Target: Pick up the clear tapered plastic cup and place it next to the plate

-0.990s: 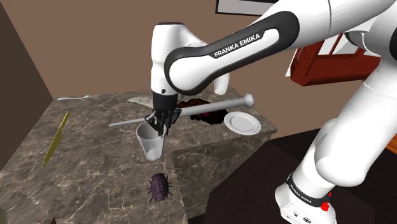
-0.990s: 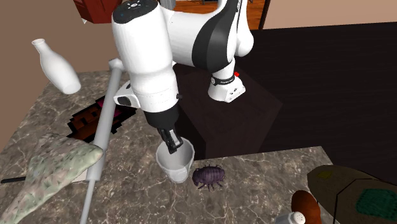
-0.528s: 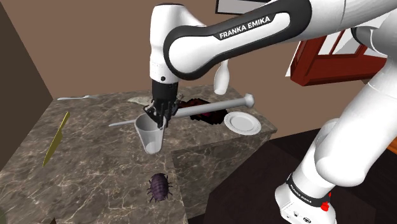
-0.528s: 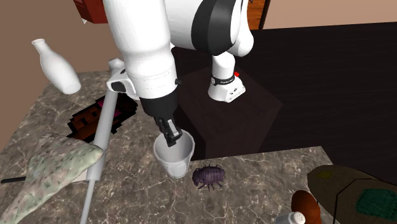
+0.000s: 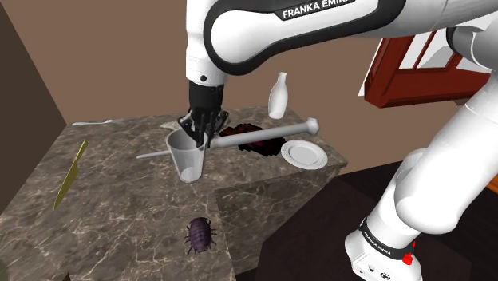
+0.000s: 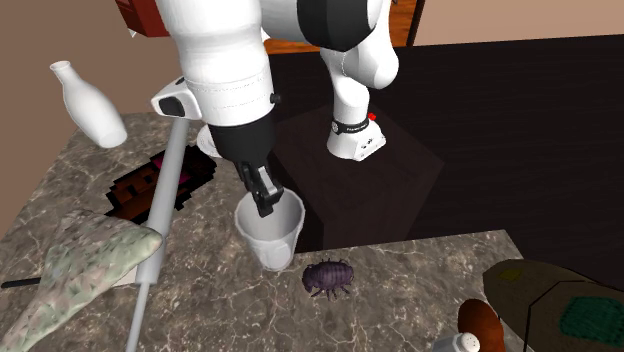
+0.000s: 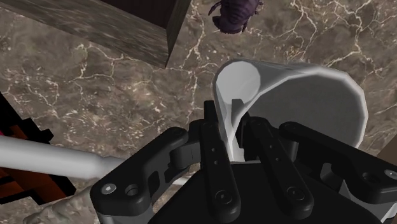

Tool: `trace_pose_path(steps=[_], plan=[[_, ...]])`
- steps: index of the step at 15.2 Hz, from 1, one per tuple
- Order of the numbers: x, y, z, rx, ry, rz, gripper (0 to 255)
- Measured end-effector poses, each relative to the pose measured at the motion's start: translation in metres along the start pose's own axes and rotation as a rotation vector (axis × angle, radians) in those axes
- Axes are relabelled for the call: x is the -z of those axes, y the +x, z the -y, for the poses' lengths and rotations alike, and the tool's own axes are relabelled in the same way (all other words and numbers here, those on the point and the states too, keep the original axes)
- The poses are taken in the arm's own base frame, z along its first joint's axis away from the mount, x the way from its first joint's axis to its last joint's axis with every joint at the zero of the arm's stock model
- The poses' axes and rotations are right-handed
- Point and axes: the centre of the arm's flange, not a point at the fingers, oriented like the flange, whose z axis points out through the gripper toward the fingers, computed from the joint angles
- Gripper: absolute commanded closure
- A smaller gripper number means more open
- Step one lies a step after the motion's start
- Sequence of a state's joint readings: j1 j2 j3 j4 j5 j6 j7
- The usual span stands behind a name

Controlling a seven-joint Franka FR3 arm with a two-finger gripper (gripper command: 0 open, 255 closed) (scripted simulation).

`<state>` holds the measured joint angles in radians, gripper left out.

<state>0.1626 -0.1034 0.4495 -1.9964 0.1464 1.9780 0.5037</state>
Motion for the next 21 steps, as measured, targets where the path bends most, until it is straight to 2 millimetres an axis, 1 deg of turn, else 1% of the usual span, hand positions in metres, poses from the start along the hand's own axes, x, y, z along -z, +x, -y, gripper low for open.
trace_pose_path(steps=[6, 10, 11, 14, 16, 18, 21], plan=[[0.032, 0.0, 0.005, 0.0, 0.0, 0.0, 255], [0.05, 0.001, 0.007, 0.0, 0.0, 0.0, 255], [0.052, 0.001, 0.0, 0.0, 0.0, 0.0, 255], [0.059, 0.005, -0.032, -0.001, -0.001, 0.0, 255], [0.06, 0.009, -0.059, -0.001, -0.001, 0.0, 255], [0.063, 0.01, -0.081, -0.002, -0.001, 0.0, 255], [0.069, 0.014, -0.121, -0.002, 0.0, 0.0, 255]])
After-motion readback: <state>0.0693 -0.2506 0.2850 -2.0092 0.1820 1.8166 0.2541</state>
